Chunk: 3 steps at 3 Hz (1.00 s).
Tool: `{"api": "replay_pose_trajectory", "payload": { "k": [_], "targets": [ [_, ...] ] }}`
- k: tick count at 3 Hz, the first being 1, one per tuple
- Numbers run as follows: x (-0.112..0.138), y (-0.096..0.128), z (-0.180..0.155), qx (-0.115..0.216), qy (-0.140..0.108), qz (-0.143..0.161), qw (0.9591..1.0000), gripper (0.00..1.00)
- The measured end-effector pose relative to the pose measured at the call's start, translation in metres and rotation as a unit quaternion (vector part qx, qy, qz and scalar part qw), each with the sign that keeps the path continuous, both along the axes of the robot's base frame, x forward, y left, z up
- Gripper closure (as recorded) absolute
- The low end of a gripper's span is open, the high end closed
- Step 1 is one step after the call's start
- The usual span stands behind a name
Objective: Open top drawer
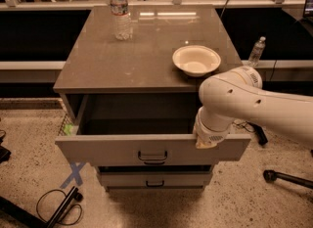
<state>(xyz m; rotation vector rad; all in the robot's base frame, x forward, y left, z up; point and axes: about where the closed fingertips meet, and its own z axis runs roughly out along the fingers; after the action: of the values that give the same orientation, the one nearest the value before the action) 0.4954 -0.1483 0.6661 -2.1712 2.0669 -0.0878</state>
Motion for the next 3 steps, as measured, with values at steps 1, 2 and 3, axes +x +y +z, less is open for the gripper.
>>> {"api": "replay_pose_trajectory", "payload": {
  "k": [1,2,3],
  "targets": [
    [0.0000,0.0000,0.0032,0.000,0.000,0.000,1.0000,1.00],
    [-0.0001,0.0000,0.0034,0.000,0.000,0.000,1.0000,1.00],
    [-0.0002,0.0000,0.0034,0.000,0.000,0.000,1.0000,1.00]
  ]
}}
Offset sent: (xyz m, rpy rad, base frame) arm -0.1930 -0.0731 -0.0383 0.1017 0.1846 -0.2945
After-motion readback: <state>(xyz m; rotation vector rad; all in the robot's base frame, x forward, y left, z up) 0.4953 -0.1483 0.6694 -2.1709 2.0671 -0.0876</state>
